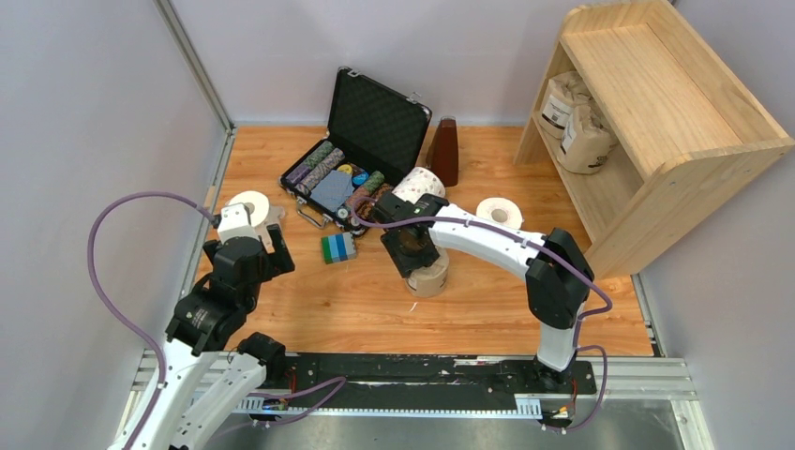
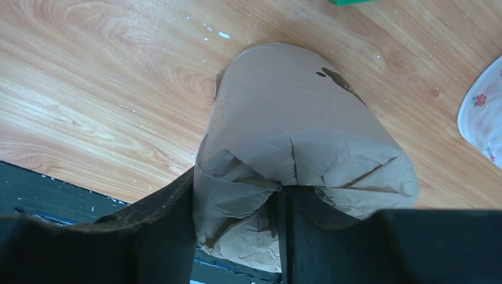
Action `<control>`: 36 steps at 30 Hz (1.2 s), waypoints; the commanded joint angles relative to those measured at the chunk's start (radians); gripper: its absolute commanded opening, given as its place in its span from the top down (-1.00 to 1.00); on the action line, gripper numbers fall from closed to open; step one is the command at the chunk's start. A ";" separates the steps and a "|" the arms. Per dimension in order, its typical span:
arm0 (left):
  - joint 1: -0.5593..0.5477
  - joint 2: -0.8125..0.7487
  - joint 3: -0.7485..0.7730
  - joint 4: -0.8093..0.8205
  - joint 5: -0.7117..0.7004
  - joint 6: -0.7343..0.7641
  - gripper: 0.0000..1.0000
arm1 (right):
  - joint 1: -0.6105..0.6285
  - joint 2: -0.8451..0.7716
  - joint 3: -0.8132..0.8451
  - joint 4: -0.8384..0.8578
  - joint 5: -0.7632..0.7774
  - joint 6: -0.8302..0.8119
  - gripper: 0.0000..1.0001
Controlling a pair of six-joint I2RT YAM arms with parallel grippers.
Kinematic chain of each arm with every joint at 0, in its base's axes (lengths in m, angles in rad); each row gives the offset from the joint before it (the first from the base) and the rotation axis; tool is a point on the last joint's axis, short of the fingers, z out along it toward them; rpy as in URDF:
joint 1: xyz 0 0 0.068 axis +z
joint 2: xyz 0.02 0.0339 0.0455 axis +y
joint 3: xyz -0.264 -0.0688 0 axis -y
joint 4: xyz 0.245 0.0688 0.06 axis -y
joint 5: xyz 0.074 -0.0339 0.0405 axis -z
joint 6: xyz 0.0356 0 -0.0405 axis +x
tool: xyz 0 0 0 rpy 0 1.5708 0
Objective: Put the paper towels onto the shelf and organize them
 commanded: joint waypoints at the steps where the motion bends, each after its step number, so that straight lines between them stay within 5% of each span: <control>1: 0.004 0.005 -0.018 0.079 0.022 0.042 -1.00 | 0.020 0.009 0.046 -0.016 0.047 0.031 0.16; 8: 0.004 0.027 -0.021 0.082 0.044 0.057 -1.00 | 0.031 -0.023 0.128 -0.112 0.034 0.017 0.65; 16: 0.004 -0.004 -0.019 0.079 0.042 0.051 -1.00 | 0.007 -0.111 0.265 -0.270 0.174 -0.009 0.92; 24: 0.004 -0.050 -0.031 0.086 0.056 0.050 -1.00 | -0.070 -0.143 0.470 -0.433 0.385 -0.038 0.92; 36: 0.005 -0.094 -0.038 0.100 0.044 0.033 -1.00 | -0.265 -0.242 0.503 -0.479 0.525 -0.045 0.93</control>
